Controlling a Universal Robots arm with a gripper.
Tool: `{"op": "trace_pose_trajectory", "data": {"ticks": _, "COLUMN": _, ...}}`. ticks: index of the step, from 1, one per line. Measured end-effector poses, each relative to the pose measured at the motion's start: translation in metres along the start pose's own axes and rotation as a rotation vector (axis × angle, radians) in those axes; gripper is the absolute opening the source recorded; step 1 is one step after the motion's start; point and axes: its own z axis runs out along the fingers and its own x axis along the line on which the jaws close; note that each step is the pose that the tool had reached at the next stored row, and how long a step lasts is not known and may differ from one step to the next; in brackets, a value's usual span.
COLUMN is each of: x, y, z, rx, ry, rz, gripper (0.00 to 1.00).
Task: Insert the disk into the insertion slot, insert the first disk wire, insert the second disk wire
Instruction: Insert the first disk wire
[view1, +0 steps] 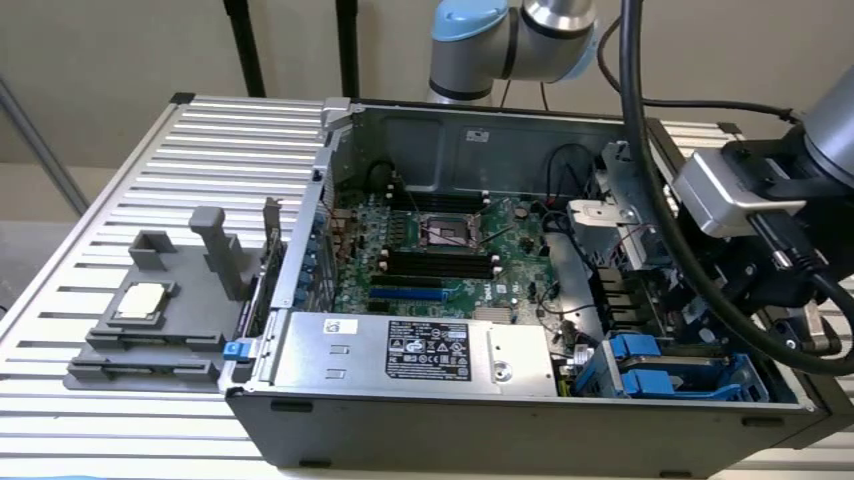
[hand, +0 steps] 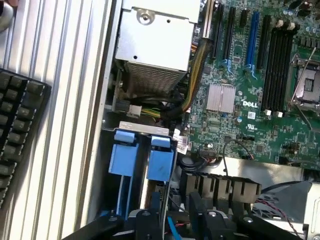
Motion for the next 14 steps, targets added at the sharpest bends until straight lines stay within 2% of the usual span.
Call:
{"op": "trace_pose_trajectory", "data": {"ticks": 4, "x": 0.009, "y": -0.0024, "z": -0.001, "rx": -0.001, "ry": -0.0032, "rz": 0.0, "gripper": 0.37}}
{"op": "trace_pose_trajectory", "data": {"ticks": 14, "x": 0.02, "y": -0.0404, "z": -0.0023, "rx": -0.0053, "ry": -0.0217, "rz": 0.0, "gripper": 0.37}}
